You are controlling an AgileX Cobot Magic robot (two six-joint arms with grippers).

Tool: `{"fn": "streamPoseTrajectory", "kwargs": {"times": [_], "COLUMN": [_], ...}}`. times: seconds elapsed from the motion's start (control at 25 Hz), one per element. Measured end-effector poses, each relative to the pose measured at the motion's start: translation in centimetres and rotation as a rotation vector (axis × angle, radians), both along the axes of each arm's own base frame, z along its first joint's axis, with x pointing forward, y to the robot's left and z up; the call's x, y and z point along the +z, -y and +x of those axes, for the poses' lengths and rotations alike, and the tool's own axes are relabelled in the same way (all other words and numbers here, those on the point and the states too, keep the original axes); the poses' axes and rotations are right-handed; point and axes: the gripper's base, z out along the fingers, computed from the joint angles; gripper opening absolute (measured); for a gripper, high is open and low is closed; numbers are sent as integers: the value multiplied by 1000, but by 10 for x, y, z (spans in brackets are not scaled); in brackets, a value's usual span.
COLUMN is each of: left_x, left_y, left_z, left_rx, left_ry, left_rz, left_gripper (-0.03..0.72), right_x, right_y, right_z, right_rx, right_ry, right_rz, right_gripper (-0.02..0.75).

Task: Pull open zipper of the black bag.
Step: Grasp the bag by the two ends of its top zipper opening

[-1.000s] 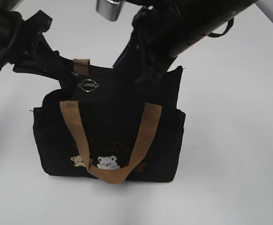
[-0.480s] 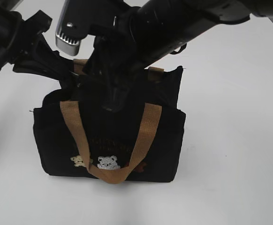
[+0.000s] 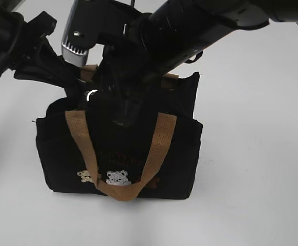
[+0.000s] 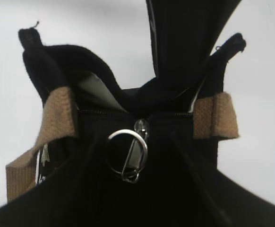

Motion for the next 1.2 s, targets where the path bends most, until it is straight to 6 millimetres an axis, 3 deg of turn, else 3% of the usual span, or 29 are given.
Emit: {"fn": "streamPoseTrajectory", "kwargs": {"times": [0.2,0.56,0.96,1.2], "left_x": [0,0,1,-1], "left_y": [0,0,1,-1], "left_z": [0,0,-1,-2], "left_rx": [0,-2,-9,-17], "left_ry": [0,-1,-12,-10], "left_rz": [1,2,-7,13], "left_gripper": [-10,-10,-10,-10], "right_x": [-3,-6,11,13], "right_y": [-1,-2,5,23], "right_z": [1,2,-5,2], "right_rx": [1,1,8,-88], "right_ry": [-6,-13,11,-102], "right_rz": [-6,-10,-2,9], "right_gripper": [324,23,15,13]}}
